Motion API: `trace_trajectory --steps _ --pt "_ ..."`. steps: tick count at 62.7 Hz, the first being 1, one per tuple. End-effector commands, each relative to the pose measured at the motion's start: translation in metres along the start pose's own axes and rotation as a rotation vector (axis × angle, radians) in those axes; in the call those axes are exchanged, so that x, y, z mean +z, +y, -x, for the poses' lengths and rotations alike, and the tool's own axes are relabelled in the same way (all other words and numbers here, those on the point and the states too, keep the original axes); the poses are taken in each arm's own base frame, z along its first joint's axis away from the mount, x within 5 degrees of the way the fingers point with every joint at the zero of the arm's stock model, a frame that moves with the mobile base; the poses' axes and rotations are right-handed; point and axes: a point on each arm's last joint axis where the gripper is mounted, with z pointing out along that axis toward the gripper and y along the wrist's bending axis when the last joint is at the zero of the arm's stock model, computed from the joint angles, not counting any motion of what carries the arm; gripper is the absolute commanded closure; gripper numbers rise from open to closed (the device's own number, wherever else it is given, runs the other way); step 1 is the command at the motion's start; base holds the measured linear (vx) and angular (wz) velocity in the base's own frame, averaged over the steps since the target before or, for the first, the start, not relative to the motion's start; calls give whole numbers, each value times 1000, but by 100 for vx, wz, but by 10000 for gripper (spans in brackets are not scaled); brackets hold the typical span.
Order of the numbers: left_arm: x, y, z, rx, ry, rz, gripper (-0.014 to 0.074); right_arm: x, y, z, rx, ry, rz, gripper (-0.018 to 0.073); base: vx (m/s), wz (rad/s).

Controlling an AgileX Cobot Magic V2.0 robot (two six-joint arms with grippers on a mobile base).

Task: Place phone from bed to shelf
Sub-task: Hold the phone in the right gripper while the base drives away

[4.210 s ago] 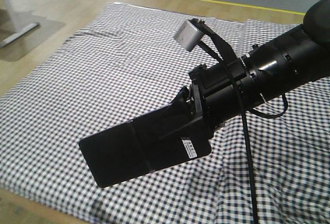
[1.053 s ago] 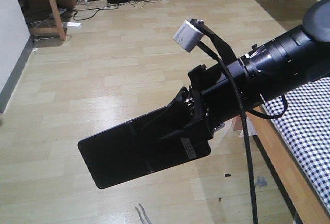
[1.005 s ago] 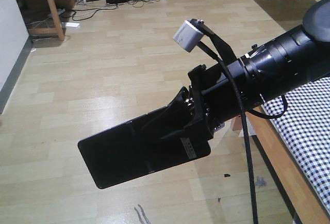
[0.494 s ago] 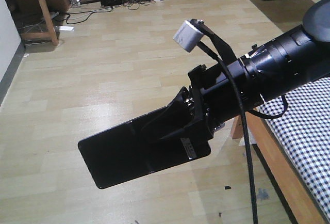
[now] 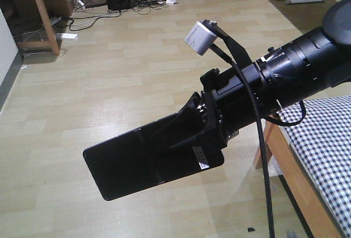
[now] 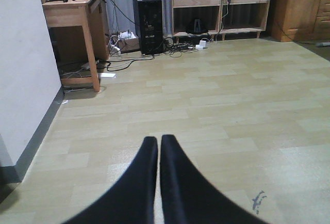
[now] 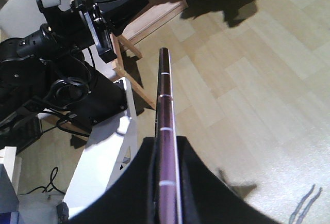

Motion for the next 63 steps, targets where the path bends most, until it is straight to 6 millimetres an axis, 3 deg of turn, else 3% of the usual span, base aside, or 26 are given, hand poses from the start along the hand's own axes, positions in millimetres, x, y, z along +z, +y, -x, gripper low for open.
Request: trace_trajectory --steps 1,63 --pt "0 0 4 -9 -71 3 595 -12 21 8 -26 -50 76 561 34 4" --pt "0 0 4 -9 -71 3 595 -12 21 8 -26 -50 76 561 36 1"
